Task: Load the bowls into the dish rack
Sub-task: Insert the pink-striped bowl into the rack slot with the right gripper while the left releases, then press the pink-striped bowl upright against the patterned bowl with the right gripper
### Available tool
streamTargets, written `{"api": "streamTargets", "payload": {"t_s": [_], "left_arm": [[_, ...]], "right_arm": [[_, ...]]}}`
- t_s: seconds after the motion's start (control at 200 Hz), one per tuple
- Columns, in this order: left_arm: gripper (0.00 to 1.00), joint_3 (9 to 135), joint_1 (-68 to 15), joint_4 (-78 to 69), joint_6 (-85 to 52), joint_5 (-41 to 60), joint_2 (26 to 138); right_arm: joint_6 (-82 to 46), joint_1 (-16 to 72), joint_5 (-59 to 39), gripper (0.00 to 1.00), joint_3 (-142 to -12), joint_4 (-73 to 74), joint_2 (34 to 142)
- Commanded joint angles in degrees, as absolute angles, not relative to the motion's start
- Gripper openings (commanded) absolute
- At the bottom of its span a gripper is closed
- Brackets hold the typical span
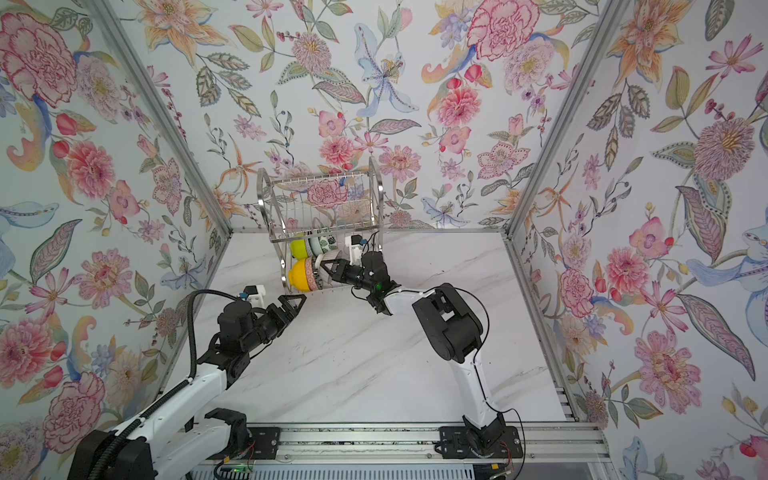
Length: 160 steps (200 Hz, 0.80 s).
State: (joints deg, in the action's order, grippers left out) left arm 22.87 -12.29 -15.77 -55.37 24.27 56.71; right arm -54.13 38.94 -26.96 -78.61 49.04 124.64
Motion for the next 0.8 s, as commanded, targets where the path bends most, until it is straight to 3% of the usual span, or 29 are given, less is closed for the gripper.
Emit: {"api": "streamTargets", "payload": {"t_s": [0.0,0.796], "left_arm": [[0.99,21.9,-11.3,-16.4,-55.4,26.3,55.6],[0.99,20.9,-9.9,-15.2,-55.2,27.1,53.9]], "right_arm": [[-55.7,39.4,-26.1,0.0,-81.5,55.8,125.9],[-62.1,40.0,-27.7,0.0,-86.5,56.7,132.5]]}}
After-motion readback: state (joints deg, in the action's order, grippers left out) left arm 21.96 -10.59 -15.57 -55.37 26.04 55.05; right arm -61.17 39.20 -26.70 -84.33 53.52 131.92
